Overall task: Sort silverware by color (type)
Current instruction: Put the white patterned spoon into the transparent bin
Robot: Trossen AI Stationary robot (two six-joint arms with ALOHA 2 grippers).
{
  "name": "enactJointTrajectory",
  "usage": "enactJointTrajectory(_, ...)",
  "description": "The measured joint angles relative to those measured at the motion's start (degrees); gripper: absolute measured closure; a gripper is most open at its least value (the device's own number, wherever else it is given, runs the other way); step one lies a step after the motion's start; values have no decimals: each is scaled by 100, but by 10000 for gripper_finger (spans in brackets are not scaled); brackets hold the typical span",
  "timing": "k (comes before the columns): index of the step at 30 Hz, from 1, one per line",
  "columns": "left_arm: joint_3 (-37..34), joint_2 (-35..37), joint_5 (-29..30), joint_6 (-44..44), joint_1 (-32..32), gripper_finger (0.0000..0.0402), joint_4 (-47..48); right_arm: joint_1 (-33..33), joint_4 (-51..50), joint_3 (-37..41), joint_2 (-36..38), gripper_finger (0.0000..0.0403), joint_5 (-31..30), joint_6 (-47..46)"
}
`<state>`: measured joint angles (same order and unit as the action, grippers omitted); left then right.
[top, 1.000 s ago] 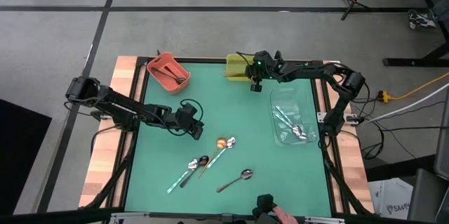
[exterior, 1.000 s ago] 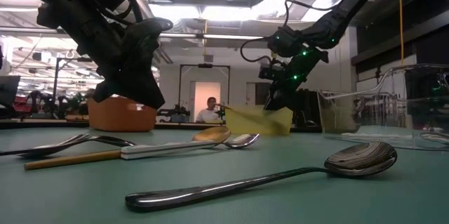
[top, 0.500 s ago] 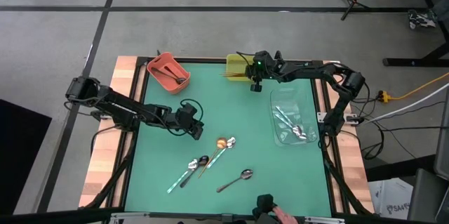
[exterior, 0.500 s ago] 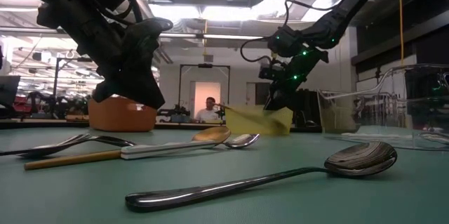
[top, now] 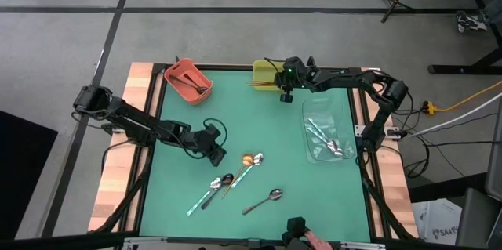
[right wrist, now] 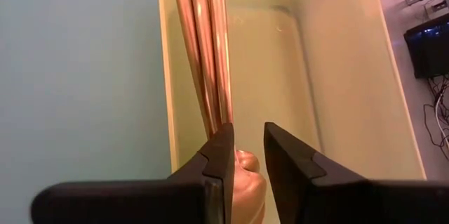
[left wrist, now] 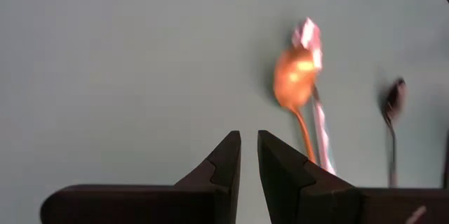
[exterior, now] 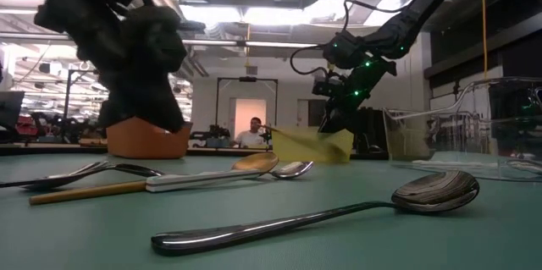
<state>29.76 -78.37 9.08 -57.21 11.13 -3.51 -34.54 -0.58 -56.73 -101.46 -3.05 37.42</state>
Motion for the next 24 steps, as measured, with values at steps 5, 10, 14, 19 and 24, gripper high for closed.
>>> enactJointTrajectory(5, 0, 0, -134, -503, 507, 358, 0, 0, 0, 0, 0, 333, 0, -10)
enactJointTrajectory(10, 0, 0, -409, -1399, 981, 358, -39, 0, 0, 0, 1, 333, 0, -12)
enactJointTrajectory(14, 0, 0, -847, -2110, 1330, 358, -204, 0, 0, 0, 1, 333, 0, -12)
enactJointTrajectory(19, 79, 0, -718, -2679, 1760, 358, -534, 0, 0, 0, 1, 333, 2, -12)
enactJointTrajectory(24, 537, 0, -527, -2975, 2069, 358, -102, 1, -2, 0, 1, 333, 2, -12)
